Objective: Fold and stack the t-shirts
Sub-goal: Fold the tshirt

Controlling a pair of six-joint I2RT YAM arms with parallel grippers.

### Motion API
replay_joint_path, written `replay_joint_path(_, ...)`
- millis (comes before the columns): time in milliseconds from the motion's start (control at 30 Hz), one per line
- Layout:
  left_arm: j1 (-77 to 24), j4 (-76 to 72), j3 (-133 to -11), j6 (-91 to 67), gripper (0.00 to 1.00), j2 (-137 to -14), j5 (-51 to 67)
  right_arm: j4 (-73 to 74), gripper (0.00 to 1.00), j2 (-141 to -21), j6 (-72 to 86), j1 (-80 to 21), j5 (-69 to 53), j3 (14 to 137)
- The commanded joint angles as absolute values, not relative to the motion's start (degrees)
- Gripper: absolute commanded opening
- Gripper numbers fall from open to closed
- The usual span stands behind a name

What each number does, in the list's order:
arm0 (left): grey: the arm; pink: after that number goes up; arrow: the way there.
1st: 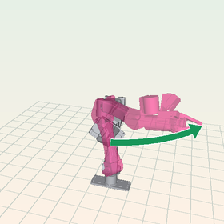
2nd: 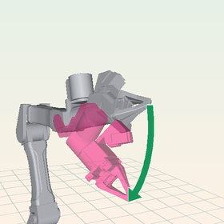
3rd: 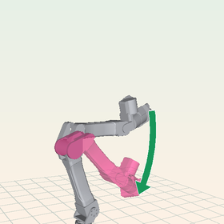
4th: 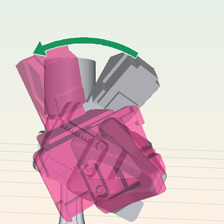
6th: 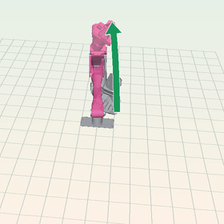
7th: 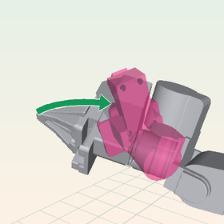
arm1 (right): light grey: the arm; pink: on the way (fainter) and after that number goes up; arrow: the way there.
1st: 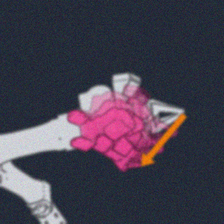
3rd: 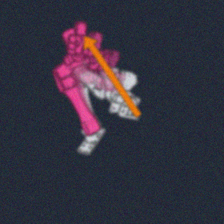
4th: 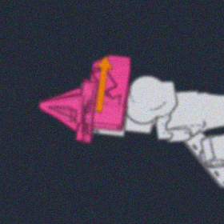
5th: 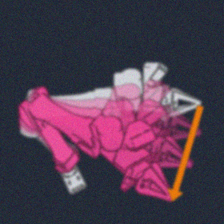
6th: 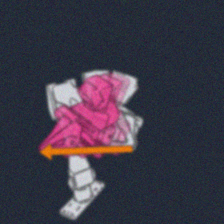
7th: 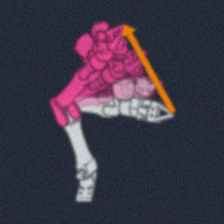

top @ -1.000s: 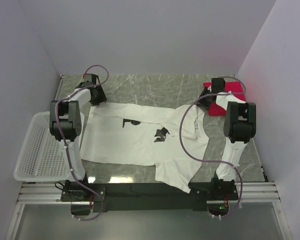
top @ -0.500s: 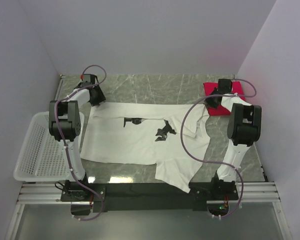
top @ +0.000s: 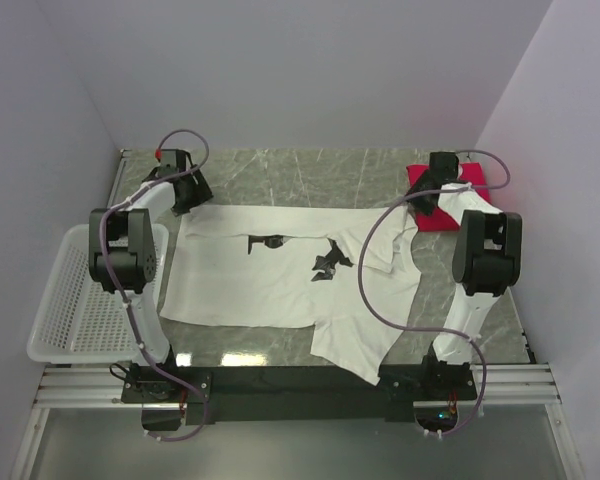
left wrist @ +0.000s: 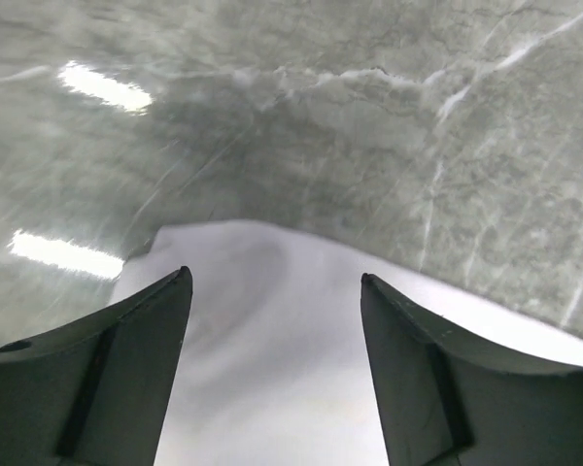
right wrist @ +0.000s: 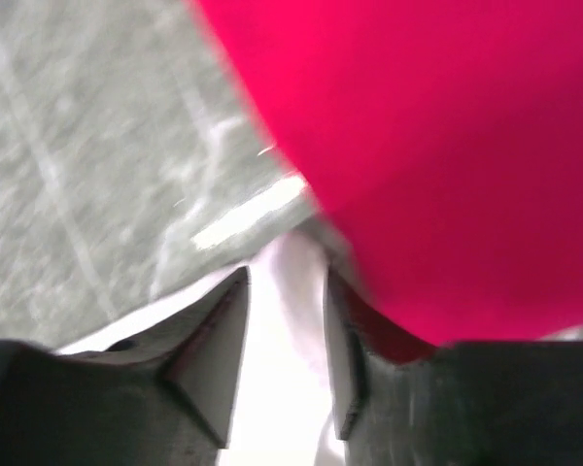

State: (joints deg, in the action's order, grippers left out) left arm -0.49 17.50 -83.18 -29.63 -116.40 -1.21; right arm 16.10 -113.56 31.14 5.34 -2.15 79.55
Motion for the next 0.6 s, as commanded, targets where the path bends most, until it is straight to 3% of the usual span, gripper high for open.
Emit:
replay_joint_path(0,-1.2,17.0,-81.4,-30.1,0.76,-107.5,-5.3,18.1,0.48,-104.6,28.5,1.3,3.7,80.4)
replay_joint_path(167,-3.8,17.5,-75.2,-32.1,0.77,-100.3,-10.4,18.0,0.54,-97.2,27.2,-6.6,3.7,75.1)
replay_joint_path(367,-3.8,17.0,-70.8,-34.8,0.69,-100.1,-14.8,15.7,0.52,-96.0,29.1,-12.1,-6.8,69.3)
replay_joint_path(567,-1.3,17.5,-75.9,-33.7,0.56,-105.0,-15.3,14.2,0.5,-100.0,31.3,-13.0,-9.6,67.8)
